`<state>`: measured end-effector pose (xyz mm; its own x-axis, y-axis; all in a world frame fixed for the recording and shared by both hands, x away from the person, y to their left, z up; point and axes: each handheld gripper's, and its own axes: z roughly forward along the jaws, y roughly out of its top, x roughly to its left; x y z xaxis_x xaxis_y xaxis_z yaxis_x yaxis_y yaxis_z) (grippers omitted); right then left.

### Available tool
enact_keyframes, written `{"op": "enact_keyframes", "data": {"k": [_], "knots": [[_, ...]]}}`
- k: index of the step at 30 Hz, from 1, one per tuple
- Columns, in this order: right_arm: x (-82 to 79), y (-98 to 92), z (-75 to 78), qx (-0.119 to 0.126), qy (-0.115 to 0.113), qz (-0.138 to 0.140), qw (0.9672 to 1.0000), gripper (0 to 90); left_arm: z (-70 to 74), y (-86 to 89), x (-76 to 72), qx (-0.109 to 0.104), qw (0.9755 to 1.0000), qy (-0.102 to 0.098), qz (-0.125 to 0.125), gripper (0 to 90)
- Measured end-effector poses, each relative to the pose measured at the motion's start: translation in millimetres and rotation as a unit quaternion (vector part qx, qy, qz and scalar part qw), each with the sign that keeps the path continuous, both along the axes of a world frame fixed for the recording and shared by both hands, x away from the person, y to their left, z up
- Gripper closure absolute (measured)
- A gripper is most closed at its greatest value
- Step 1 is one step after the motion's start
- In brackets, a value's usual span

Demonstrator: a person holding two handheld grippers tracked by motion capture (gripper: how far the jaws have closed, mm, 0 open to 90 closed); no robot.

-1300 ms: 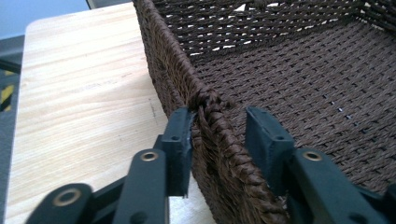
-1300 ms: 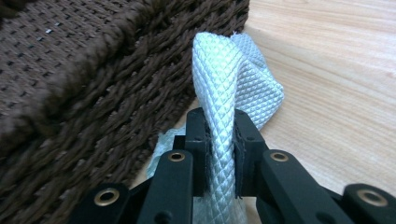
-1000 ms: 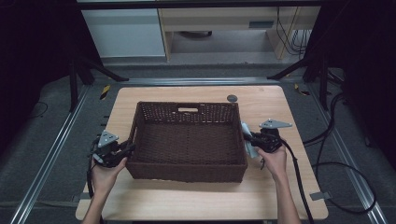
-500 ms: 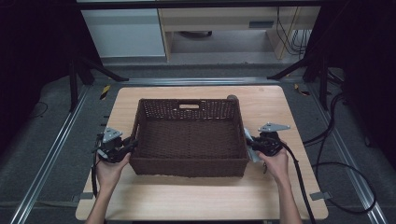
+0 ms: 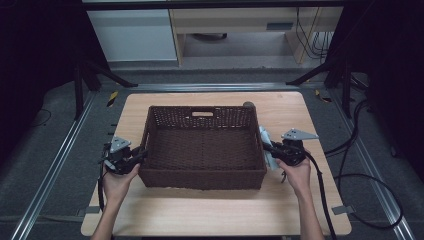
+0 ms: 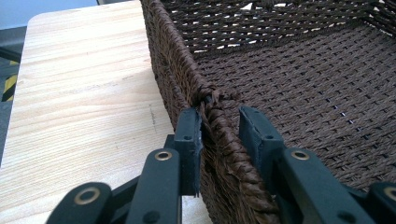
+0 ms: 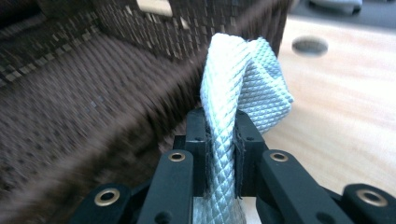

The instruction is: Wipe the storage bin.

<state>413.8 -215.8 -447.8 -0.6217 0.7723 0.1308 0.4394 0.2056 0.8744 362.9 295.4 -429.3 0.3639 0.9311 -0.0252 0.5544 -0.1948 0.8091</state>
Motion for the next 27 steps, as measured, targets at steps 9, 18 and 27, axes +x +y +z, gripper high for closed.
{"op": "enact_keyframes", "data": {"k": [9, 18, 27], "knots": [[4.0, 1.9, -18.9, -0.038, 0.041, 0.004, 0.9984, 80.0, 0.5, -1.0, 0.8, -0.003, 1.0, 0.004, 0.006, 68.9], [11.8, 10.4, -50.0, -0.067, 0.104, 0.016, 0.9922, 80.0, 0.7, 0.0, 9.9, 0.003, 1.0, 0.004, 0.007, 68.8], [-0.3, -2.9, -8.7, 0.001, 0.029, 0.015, 0.9995, 79.9, 0.6, 0.3, 9.9, 0.004, 1.0, 0.005, 0.007, 67.5]]}}
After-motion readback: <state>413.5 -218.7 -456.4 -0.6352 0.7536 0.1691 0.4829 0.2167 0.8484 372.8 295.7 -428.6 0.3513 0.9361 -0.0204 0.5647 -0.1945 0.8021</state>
